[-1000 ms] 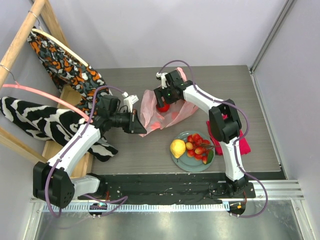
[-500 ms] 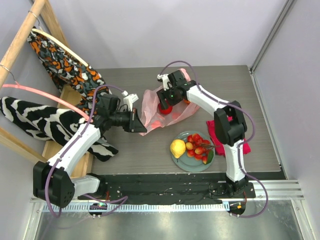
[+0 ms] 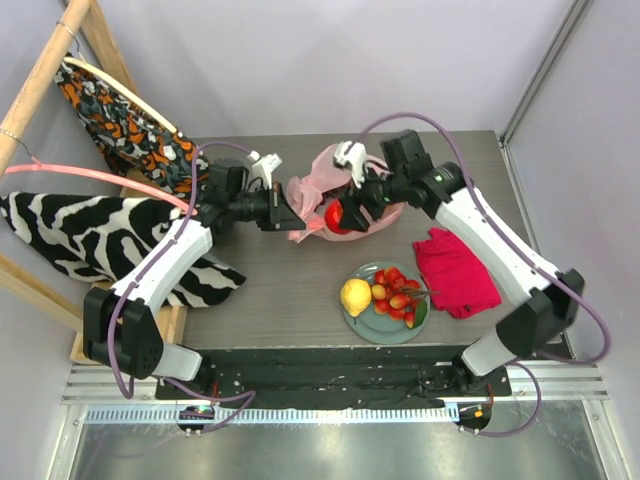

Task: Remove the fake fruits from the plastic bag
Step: Take out the fake fruit from the plastic bag, then place the fake fruit on the plate.

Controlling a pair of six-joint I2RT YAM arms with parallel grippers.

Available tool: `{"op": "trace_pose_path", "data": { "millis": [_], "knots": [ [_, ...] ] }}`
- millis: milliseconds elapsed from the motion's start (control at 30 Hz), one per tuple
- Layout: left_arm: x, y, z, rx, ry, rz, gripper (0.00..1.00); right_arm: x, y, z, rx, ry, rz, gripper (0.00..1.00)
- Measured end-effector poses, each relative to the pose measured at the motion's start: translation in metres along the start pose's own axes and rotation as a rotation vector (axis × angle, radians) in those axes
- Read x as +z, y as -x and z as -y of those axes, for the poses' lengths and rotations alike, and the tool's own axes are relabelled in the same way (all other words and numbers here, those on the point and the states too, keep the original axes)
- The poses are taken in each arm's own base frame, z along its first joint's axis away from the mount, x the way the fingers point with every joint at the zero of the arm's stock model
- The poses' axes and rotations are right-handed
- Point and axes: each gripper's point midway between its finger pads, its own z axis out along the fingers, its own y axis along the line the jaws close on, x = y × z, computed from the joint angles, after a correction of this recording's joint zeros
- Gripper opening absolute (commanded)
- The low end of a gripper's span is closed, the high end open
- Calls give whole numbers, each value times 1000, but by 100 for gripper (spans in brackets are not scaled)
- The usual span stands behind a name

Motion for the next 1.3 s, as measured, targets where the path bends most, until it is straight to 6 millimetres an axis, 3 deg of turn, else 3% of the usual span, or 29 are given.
{"op": "trace_pose_path", "data": {
  "millis": [100, 200, 333, 467, 667, 833, 1033, 1067, 1200, 1300],
  "knots": [
    [0, 9, 3, 6, -4, 24, 0, -24, -32, -23, -111, 35, -53, 29],
    [0, 11, 3, -4, 2, 32, 0, -41, -85, -49, -205, 89, -153, 29],
    [0, 12, 1, -5, 14, 39, 0, -50, -148, -78, -319, 174, -279, 29],
    [1, 13, -2, -5, 29, 44, 0, -44, -183, -97, -436, 249, -355, 31],
    [0, 6, -8, -4, 51, 35, 0, -31, -208, -112, -550, 315, -397, 31],
    [-2, 3, -9, 1, 61, 33, 0, -22, -215, -119, -601, 335, -395, 36],
    [-3, 0, -10, 1, 66, 32, 0, -9, -228, -113, -612, 323, -425, 67],
    [-3, -1, -10, 0, 66, 31, 0, -7, -230, -112, -613, 318, -428, 99],
    [-3, -4, -11, -4, 68, 27, 0, -6, -236, -110, -611, 302, -433, 100],
    [-4, -6, -12, -6, 68, 25, 0, -11, -229, -109, -614, 273, -412, 100]
  ]
}}
